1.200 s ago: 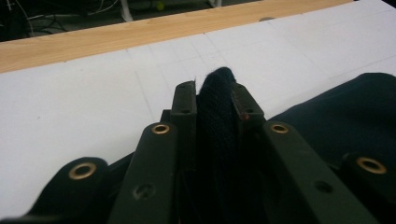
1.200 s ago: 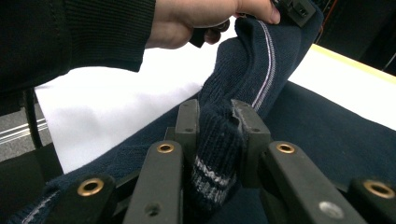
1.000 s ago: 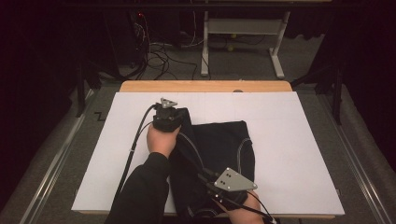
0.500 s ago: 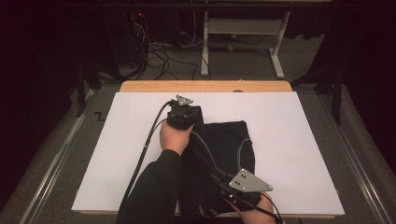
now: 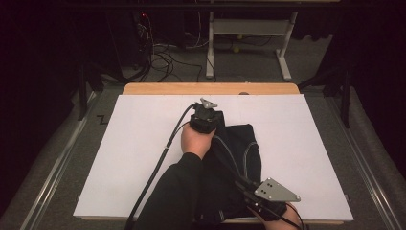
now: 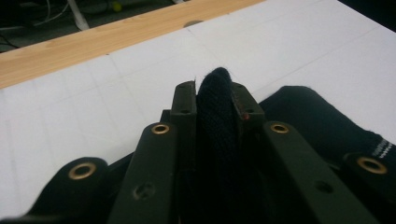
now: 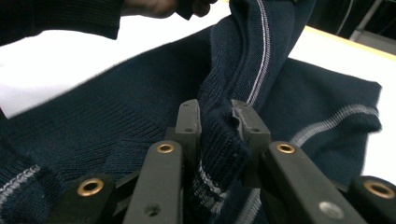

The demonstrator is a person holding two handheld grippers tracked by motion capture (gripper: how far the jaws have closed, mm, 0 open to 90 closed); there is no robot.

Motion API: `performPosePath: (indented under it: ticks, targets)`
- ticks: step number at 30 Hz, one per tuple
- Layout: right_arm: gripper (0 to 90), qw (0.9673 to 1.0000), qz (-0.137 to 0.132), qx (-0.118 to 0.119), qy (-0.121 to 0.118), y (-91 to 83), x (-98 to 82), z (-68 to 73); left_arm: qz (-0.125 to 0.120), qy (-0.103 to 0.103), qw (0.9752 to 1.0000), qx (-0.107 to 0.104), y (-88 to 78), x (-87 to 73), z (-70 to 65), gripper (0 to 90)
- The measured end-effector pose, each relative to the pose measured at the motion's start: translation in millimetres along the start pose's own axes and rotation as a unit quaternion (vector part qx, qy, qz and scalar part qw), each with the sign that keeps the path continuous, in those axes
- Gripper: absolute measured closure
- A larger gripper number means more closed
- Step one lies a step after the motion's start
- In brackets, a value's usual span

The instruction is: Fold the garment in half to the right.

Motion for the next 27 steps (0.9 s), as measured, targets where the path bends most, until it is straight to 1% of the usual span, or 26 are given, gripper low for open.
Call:
performPosePath:
  ticks: [2, 5, 7, 10, 15, 20, 23, 27]
  targets:
    - [75.5, 1.0, 0.005, -0.004, 0.005, -3.3, -5.6, -3.4, 0.007, 0.003, 1.0, -0.002, 6.2, -1.5, -5.8, 71.2]
    - [75.3, 0.9998, 0.014, -0.008, 0.013, -7.2, -13.7, -7.7, 0.013, 0.002, 0.9999, -0.002, 12.5, -2.8, -11.8, 71.1]
    - [75.3, 0.9997, 0.018, -0.009, 0.012, -9.0, -17.6, -9.1, 0.015, 0.003, 0.9999, -0.004, 16.0, -3.1, -15.9, 71.1]
    - [75.2, 0.9996, 0.022, -0.009, 0.014, -11.4, -21.9, -10.9, 0.017, 0.01, 0.9998, -0.005, 19.4, -3.7, -21.7, 70.3]
    - [74.6, 0.9994, 0.029, -0.008, 0.018, -13.1, -29.1, -13.8, 0.022, 0.009, 0.9997, -0.005, 23.1, -5.3, -26.1, 70.1]
    - [73.8, 0.9991, 0.034, -0.008, 0.021, -14.2, -33.3, -14.7, 0.024, 0.006, 0.9996, -0.013, 26.3, -6.0, -29.7, 68.9]
    - [73.2, 0.9991, 0.037, -0.01, 0.02, -15.4, -35.0, -15.6, 0.023, 0.005, 0.9996, -0.017, 28.0, -6.1, -32.9, 67.8]
    - [71.7, 0.999, 0.037, -0.011, 0.024, -17.4, -37.3, -16.7, 0.019, 0.003, 0.9995, -0.024, 29.7, -5.6, -36.3, 65.0]
Point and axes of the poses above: each handheld gripper's, and its own axes: y roughly forward along the jaws, x roughly out of its top, z roughly to its left, the point moved 4 cm from there along y, roughly forward along the jaws, and after that the axes turned 7 degrees about x, right-handed, at the moved point
